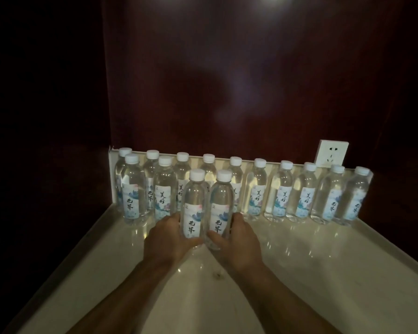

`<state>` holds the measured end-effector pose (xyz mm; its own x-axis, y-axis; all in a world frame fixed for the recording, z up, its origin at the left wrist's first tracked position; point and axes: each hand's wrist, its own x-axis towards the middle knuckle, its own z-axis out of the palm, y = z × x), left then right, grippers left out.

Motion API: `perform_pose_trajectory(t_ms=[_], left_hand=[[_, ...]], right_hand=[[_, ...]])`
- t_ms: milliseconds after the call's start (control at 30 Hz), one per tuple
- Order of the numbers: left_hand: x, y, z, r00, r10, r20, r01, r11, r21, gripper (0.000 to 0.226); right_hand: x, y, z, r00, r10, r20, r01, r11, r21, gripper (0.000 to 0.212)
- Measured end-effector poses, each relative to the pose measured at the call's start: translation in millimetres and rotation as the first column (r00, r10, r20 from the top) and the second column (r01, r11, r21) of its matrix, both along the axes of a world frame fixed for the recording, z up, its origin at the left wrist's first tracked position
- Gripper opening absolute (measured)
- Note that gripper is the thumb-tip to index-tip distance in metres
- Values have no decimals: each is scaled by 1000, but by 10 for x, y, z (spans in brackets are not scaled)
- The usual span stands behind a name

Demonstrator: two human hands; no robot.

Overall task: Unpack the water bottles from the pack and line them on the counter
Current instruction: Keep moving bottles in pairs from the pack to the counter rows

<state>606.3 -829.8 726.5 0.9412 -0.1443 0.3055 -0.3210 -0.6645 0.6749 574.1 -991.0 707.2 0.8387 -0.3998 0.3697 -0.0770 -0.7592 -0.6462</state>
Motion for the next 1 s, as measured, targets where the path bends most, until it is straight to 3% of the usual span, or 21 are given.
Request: perform_pose_trajectory(t_ms=[100, 333, 800, 1000], left_hand=[[56, -105, -9, 995, 90, 40, -91, 995, 38, 66], [143, -340, -83, 981, 191, 28, -189, 979, -76, 56], [212, -415, -42, 960, 278, 26, -278, 961, -11, 66], [177, -433, 3, 962, 270, 53, -271, 962, 19, 53]], right_hand=[[94, -10, -4, 1000, 2, 22, -2, 1000, 8, 48], [267, -37, -26, 999, -33, 33, 34, 999, -24, 33], [461, -73, -72, 993, -115, 22, 117, 980, -162, 44], [460, -55, -74, 994, -109, 28, 112, 983, -145, 44]])
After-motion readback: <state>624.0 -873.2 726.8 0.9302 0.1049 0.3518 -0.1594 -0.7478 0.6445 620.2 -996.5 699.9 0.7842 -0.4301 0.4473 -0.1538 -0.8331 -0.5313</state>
